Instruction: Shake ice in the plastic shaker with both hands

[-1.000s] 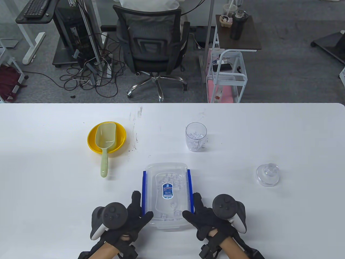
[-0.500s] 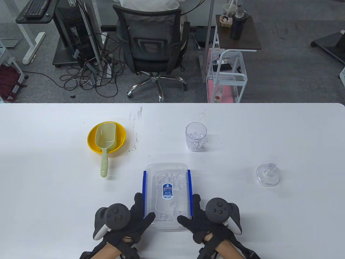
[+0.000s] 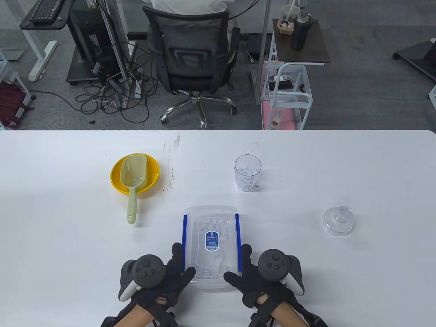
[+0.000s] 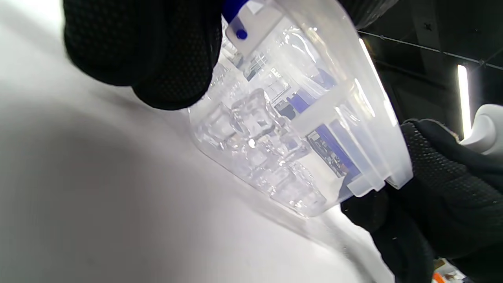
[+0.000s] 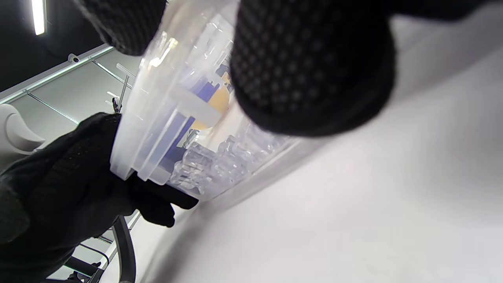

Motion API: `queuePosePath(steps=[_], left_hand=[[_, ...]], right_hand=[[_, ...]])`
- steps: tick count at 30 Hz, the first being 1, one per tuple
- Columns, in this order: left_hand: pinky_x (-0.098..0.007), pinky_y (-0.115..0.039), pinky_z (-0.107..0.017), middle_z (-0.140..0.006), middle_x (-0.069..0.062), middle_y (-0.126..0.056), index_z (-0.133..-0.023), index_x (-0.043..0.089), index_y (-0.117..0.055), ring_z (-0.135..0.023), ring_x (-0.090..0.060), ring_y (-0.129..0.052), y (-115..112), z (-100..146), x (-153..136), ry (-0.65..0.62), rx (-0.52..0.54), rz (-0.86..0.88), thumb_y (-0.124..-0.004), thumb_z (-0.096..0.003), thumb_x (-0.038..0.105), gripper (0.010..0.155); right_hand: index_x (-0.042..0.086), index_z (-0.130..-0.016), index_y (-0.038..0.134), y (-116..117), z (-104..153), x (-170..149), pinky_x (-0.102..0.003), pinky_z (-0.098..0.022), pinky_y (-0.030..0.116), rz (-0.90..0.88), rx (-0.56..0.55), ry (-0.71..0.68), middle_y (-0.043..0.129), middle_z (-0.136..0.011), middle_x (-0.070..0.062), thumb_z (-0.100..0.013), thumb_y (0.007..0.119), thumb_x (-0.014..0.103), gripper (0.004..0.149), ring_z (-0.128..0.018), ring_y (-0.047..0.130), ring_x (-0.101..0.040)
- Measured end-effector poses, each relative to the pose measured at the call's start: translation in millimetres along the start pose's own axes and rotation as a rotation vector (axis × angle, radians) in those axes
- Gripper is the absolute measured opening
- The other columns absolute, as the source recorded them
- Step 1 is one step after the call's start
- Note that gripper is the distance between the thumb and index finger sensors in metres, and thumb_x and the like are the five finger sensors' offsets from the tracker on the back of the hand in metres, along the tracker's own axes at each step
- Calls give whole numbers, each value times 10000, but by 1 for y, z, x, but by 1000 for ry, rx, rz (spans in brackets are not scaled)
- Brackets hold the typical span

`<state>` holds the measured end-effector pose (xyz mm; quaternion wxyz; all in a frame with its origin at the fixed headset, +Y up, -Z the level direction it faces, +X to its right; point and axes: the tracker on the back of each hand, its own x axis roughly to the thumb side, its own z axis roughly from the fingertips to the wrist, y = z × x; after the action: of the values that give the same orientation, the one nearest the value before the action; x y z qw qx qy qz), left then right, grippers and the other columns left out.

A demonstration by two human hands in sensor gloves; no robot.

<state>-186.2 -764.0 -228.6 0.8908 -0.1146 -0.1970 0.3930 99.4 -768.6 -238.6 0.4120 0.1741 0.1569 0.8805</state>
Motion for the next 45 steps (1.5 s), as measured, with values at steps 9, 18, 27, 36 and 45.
queuePosePath(steps=[9, 18, 27, 36, 45], left_hand=[[-413, -844, -382, -835, -389, -693, -1001, -95, -158, -584, -398, -945, -2, 0, 0, 0, -6, -13, -568, -555, 454, 818], [-404, -843, -368, -839, -366, -712, -1017, -69, -153, -562, -379, -956, -2, -1, 0, 23, -4, -17, -546, -562, 465, 804], [-376, -855, -325, -775, -316, -785, -1020, -65, -163, -492, -336, -980, -2, -2, 0, 37, 5, -36, -532, -562, 475, 799], [-380, -853, -328, -856, -346, -709, -1033, -36, -177, -504, -350, -971, -2, 0, 11, 6, 85, -223, -522, -561, 461, 768], [-346, -862, -285, -828, -355, -742, -1065, -5, -278, -455, -320, -989, -1, 0, 15, -22, 102, -282, -542, -557, 459, 737]], right_hand=[[-81, -962, 129, 0, 1, -1, -308, -57, 838, -12, 12, 7, 832, -571, -260, -232, 828, 607, 1223, -154, 983, -205], [-53, -983, 143, -3, 0, -3, -322, -70, 837, -25, 1, 29, 830, -582, -269, -236, 831, 612, 1214, -168, 984, -225], [-45, -993, 168, -6, -2, -4, -345, -87, 839, -28, -7, 40, 828, -600, -288, -228, 841, 623, 1218, -190, 988, -254], [-9, -1026, 255, -23, -2, -2, -378, -110, 842, -28, -72, 53, 828, -628, -316, -211, 866, 585, 1179, -221, 993, -294], [6, -1047, 528, -86, -14, 54, -442, -167, 845, 190, -271, 43, 846, -678, -345, -216, 911, 495, 1038, -297, 999, -360]])
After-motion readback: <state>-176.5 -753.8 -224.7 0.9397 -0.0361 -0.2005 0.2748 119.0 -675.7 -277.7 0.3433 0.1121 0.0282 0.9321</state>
